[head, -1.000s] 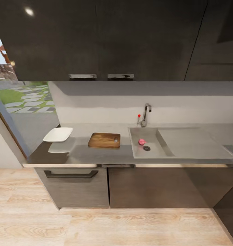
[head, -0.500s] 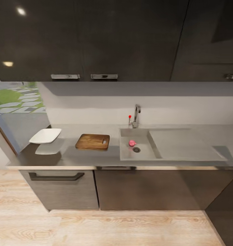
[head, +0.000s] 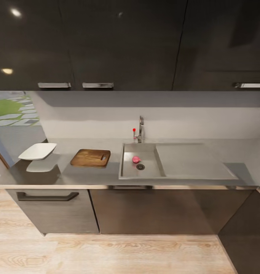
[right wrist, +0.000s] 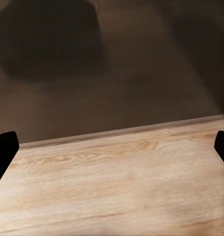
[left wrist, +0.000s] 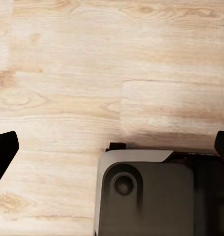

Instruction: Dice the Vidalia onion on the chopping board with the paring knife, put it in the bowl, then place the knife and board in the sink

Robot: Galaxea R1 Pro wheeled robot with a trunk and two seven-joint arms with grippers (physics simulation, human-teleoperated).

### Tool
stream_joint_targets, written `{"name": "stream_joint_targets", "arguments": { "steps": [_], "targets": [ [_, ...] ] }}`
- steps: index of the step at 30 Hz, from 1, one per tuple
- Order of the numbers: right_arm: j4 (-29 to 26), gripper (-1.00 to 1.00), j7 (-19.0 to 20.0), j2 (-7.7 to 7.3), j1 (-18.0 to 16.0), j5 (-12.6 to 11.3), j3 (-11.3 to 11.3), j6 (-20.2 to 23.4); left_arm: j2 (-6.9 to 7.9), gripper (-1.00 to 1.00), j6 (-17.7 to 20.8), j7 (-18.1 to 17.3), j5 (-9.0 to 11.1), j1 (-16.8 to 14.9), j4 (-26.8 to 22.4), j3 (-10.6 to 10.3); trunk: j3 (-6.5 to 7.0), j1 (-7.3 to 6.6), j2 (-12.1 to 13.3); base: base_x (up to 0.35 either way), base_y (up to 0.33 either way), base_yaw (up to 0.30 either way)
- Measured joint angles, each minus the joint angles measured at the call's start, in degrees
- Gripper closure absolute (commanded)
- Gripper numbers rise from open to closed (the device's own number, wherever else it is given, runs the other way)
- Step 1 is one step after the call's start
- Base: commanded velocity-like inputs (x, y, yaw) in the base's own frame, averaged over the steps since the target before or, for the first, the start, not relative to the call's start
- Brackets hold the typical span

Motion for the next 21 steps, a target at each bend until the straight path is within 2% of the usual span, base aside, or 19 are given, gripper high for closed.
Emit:
{"name": "stream_joint_targets", "arguments": {
  "steps": [5,8,19,21],
  "targets": [
    [0.0,-1.00,0.0,0.00,0.0,0.0,0.0,0.0,0.00,-1.00,0.0,0.0,0.0,0.0,0.0,0.0,0.00,0.00,0.0,0.000,-0.289,0.000],
    [0.0,-1.00,0.0,0.01,0.0,0.0,0.1,0.0,0.00,-1.00,0.0,0.0,0.0,0.0,0.0,0.0,0.00,0.00,0.0,0.000,-0.124,0.000],
    [0.3,-1.00,0.0,0.00,0.0,0.1,0.0,0.0,-0.09,-1.00,0.1,0.0,0.0,0.0,0.1,0.0,0.00,0.00,0.0,0.000,-0.037,0.000],
    [0.6,-1.00,0.0,0.00,0.0,0.0,0.0,0.0,-0.51,-1.00,0.4,0.1,-0.1,0.0,-0.4,-0.1,0.00,0.00,0.0,0.000,-0.002,0.000]
  ]
}}
